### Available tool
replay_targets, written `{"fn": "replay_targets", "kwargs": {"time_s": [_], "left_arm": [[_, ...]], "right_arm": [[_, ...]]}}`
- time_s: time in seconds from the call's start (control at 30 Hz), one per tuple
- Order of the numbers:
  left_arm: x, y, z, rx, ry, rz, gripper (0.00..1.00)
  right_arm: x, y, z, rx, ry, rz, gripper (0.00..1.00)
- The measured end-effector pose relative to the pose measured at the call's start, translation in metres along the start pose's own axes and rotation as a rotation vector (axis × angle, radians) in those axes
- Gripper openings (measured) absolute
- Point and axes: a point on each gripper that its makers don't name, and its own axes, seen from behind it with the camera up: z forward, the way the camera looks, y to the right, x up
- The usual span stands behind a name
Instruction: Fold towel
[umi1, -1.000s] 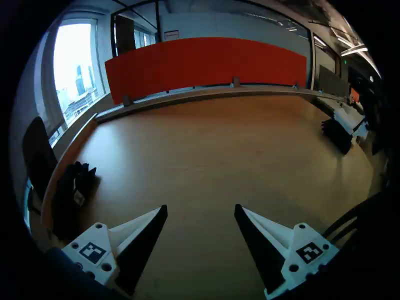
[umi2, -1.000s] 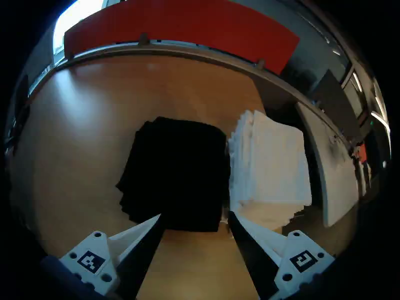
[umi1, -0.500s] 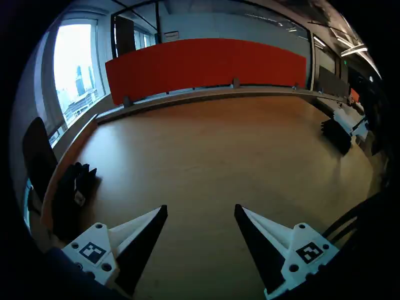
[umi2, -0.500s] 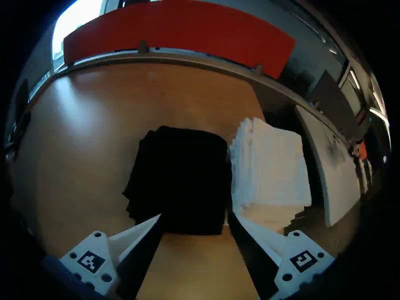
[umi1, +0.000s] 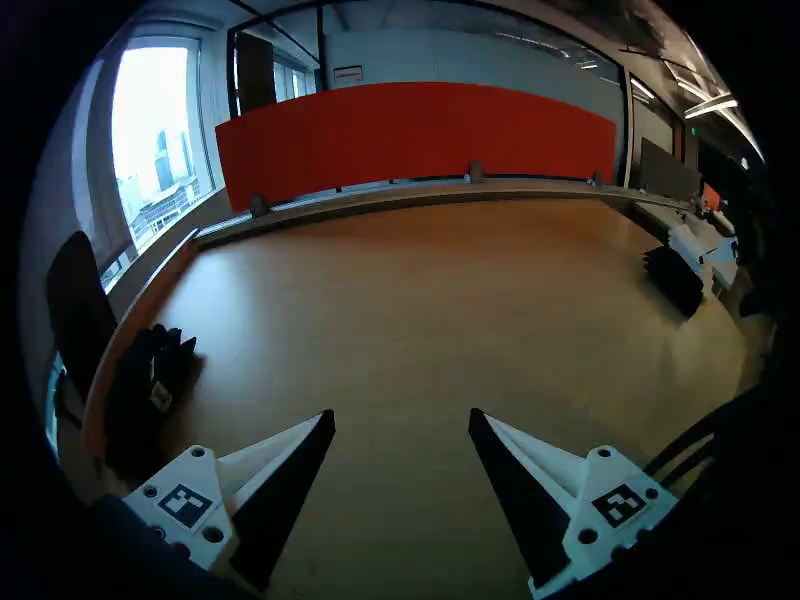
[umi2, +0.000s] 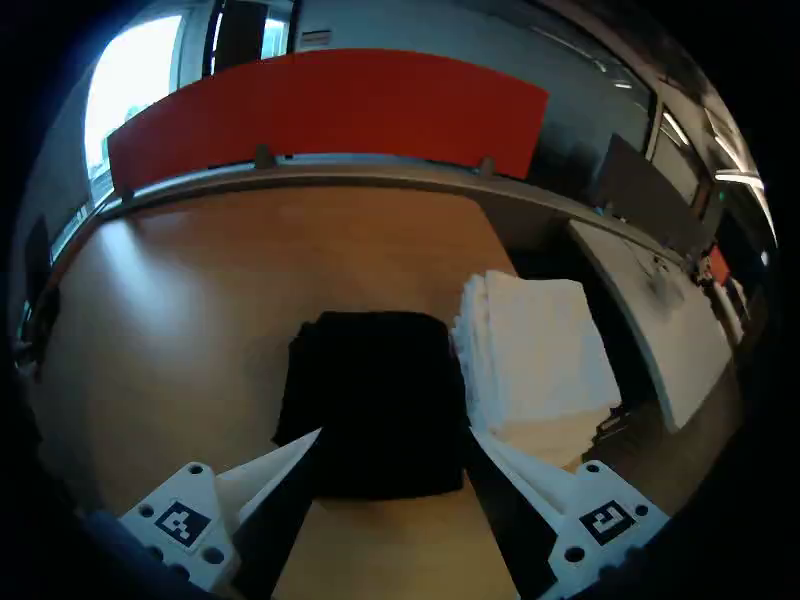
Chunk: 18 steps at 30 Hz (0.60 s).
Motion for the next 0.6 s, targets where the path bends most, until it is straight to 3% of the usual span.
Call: {"fn": "replay_targets", "kwargs": {"time_s": [0.23, 0.6], "left_arm": [[0.005, -0.003, -0.001, 0.008, 0.011, -0.015, 1.00], [0.014, -0.009, -0.001, 0.019, 0.026, -0.025, 1.00]], "right_arm": [[0.019, -0.007, -0.005, -0.030, 0.107, 0.094, 0.93], [0.044, -0.013, -0.017, -0.078, 0.256, 0.167, 0.93]]}}
